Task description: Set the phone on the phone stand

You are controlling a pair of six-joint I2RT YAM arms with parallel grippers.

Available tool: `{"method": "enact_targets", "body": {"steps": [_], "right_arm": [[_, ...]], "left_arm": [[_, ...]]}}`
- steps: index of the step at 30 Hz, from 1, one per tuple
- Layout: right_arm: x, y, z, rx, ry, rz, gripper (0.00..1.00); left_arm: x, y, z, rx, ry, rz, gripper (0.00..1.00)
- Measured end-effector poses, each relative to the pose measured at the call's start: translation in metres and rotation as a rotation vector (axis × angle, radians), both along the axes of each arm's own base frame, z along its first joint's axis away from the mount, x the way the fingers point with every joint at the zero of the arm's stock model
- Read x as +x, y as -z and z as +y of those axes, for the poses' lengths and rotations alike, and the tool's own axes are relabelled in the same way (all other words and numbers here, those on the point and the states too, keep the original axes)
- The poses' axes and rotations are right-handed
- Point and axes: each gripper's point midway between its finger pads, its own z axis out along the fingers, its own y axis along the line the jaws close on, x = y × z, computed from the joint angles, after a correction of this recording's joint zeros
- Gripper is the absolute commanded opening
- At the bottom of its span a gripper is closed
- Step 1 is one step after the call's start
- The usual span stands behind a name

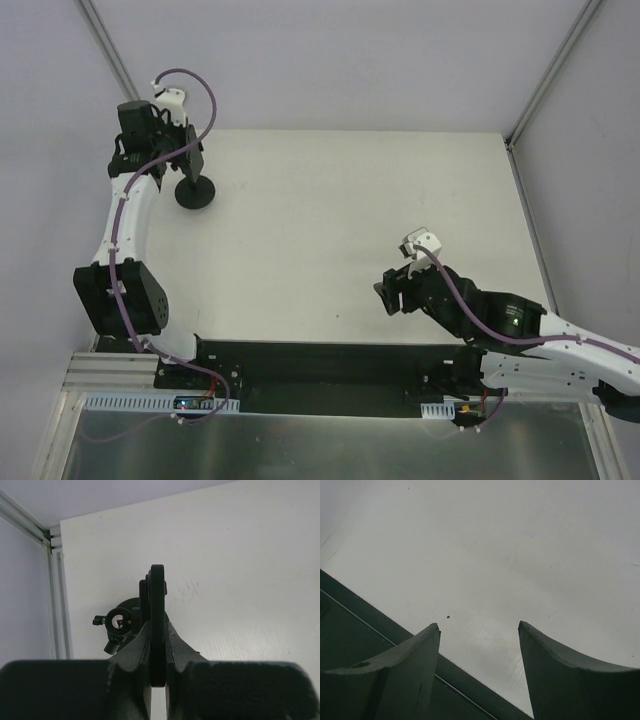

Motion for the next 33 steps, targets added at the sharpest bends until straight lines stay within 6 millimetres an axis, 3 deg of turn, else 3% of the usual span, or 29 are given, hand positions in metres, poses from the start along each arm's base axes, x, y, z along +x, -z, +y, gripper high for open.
{"method": "enact_targets", "body": {"steps": [7,13,21,25,28,31,32,33], "right_arm": [[0.000,-0.029,-0.005,0.002,-0.019,-0.019,0.67],[0.017,-0.023,-0.015,-0.072,0.013,-0.013,0.68],[0.050,0.001,-0.034,-0.125,0.108,0.095,0.68],[0.056,0.010,-0.033,-0.130,0.099,0.144,0.68],[0.059,0.015,-0.032,-0.122,0.095,0.174,0.69],[0.060,0.016,-0.029,-0.105,0.080,0.195,0.70],[0.059,0.016,-0.028,-0.100,0.074,0.200,0.70],[0.058,0.017,-0.026,-0.094,0.063,0.210,0.70]], "left_arm": [[0.063,-0.007,0.034,-0.026,0.039,-0.021,0.00],[0.123,-0.008,0.060,-0.013,0.061,-0.051,0.00],[0.154,0.010,0.082,-0.040,0.062,-0.047,0.00],[0.158,0.035,0.087,-0.057,0.063,-0.005,0.00],[0.163,0.034,0.087,-0.060,0.079,-0.024,0.01],[0.164,0.034,0.087,-0.062,0.081,-0.025,0.26],[0.164,0.033,0.087,-0.062,0.081,-0.026,0.45],[0.166,0.031,0.087,-0.063,0.080,-0.036,0.50]]}}
